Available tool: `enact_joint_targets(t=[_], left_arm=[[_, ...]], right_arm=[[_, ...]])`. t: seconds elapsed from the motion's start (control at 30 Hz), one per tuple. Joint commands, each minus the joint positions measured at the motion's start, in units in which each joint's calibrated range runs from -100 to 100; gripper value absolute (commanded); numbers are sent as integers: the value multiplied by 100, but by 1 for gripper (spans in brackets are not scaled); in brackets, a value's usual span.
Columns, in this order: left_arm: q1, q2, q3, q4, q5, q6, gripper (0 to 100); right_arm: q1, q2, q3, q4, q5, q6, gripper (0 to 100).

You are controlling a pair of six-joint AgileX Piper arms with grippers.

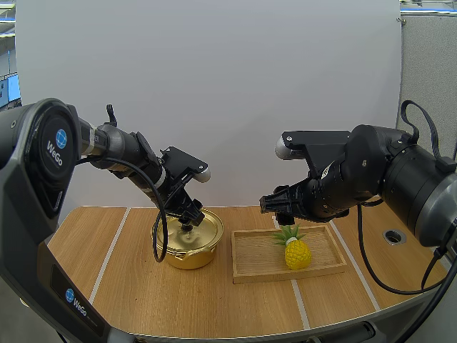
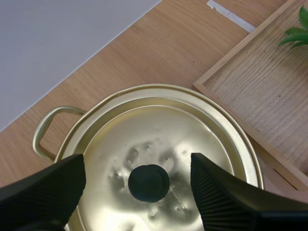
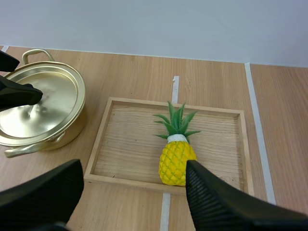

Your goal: Open the pot, put the pineapple inside, and close it

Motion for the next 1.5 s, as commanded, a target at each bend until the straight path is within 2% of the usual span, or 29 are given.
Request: enact_joint_targets(t=[0.0, 0.8, 0.83, 0.87, 0.93, 1.03, 1.23, 1.47], left_arm=[[-21, 7, -51, -48, -132, 57, 100], [-14, 649, -332, -43, 719, -89, 100], [-14, 649, -332, -28, 719, -89, 94], [-14, 649, -332, -16, 719, -89, 83], [-14, 649, -332, 10, 719, -89, 55], [-14, 649, -332, 10, 719, -89, 0], [-8, 579, -332, 19, 719, -137, 0], [-8, -275, -696, 148, 738, -404, 0]], right_arm=[[-25, -33, -32, -11, 28, 2, 100], [-25, -33, -32, -11, 159, 2, 100], [-25, -33, -32, -11, 159, 2, 100], [-25, -33, -32, -11, 159, 2, 100], [-25, -33, -32, -11, 159, 2, 100], [-25, -33, -32, -11, 159, 2, 100], [-25, -33, -32, -11, 159, 2, 100], [-25, -33, -32, -11, 159, 2, 100]])
